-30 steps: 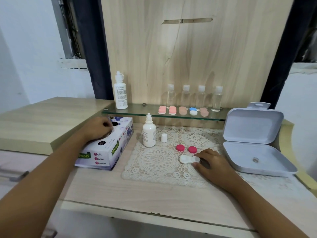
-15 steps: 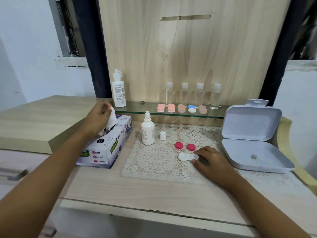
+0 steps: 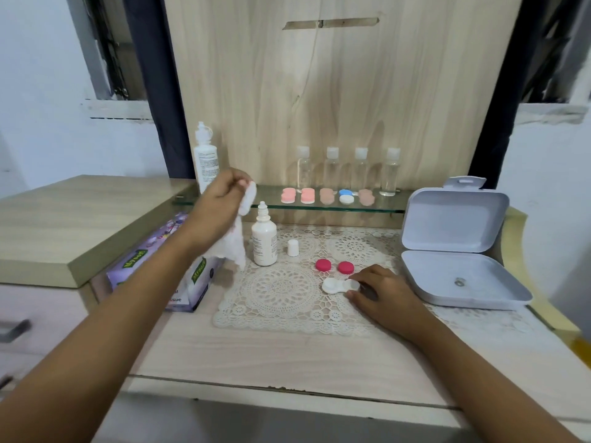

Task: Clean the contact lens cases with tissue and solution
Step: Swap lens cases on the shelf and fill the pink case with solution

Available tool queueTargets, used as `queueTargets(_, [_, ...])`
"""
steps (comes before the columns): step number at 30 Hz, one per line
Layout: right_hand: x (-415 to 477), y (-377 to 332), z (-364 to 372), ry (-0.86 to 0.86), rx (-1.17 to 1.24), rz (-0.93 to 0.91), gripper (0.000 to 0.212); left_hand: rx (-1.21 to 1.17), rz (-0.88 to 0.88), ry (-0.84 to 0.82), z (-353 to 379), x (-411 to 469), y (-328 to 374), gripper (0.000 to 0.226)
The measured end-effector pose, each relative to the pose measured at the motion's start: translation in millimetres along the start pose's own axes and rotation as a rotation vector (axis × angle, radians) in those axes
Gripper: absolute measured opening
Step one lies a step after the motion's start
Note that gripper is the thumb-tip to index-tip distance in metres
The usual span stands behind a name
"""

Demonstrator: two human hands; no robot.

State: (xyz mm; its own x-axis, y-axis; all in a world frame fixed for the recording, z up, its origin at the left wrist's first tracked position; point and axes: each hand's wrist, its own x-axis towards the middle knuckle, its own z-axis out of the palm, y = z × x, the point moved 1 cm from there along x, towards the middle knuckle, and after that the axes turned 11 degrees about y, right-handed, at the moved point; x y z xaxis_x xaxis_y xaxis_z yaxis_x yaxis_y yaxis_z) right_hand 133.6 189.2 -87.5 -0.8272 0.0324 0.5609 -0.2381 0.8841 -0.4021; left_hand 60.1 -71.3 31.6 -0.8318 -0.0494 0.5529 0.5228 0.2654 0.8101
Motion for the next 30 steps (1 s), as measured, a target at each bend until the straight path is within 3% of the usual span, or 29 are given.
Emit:
queueTargets(6, [0.5, 0.3, 0.3, 0.003, 0.004, 0.002, 0.029, 0.151, -0.041, -0.427, 51.0, -43.8, -7.5, 0.024])
queueTargets(9, [0.6, -0.1, 0.4, 0.003, 0.007, 0.011, 0.029, 0.228, -0.013, -0.552, 76.3, -52.2, -22.6, 0.019])
queueTargets(17, [0.6, 0.8, 1.2, -0.008, 0.005, 0.026, 0.03, 0.248, 0.113, -0.375, 112.0, -67.5, -49.1, 0.009])
queueTargets(23, [1.5, 1.4, 2.4, -0.003, 0.013, 0.024, 0.027, 0.243, 0.216, -0.384, 106.1, -67.7, -59.4, 0.007])
queueTargets(30, [1.5, 1.0, 3.4, -0.005, 0.007, 0.024, 0.029, 0.301, 0.579, -0.401, 97.2, -74.3, -54.7, 0.015])
